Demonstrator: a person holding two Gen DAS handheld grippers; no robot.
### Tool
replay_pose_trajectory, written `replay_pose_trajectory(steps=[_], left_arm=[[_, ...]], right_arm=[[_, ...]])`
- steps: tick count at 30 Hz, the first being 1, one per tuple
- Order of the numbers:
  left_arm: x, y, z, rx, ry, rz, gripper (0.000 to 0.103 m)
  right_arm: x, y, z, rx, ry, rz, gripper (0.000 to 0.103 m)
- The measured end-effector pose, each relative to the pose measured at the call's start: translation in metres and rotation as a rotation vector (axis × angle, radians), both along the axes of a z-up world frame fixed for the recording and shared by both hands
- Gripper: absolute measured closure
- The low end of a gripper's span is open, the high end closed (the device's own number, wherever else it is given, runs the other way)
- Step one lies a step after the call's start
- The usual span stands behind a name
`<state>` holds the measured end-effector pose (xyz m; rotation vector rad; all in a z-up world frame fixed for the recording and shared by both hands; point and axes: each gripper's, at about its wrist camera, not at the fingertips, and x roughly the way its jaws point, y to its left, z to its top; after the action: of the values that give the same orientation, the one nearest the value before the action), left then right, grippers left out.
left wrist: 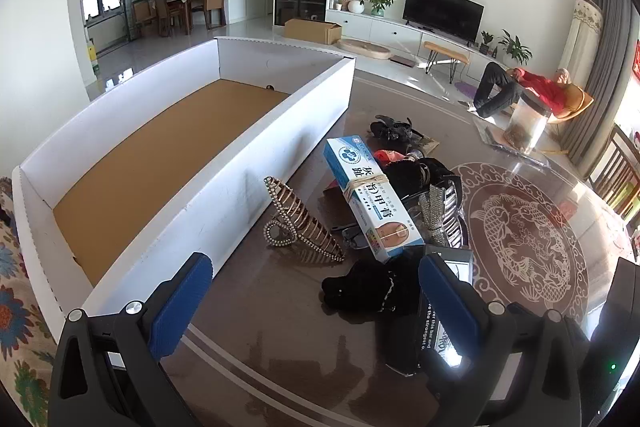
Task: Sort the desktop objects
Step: 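Close the right tool on the black soap box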
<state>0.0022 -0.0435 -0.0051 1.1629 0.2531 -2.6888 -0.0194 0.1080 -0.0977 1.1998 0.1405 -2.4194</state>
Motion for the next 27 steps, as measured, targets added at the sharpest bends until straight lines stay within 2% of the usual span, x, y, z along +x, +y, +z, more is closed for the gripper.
replay_pose_trajectory(steps=[5,27], left_arm=[[0.001,-0.008,-0.001,0.037,-0.001,0.024,0.0],[0.001,-0.012,-0.002,0.072,0.002,0.032,0.0]], right_arm=[[0.001,-0.005,-0.001,-0.015,-0.004,0.012,0.0],[-0.01,-0.029,-0.013,-0.008,-0.04,0.037,0.0]])
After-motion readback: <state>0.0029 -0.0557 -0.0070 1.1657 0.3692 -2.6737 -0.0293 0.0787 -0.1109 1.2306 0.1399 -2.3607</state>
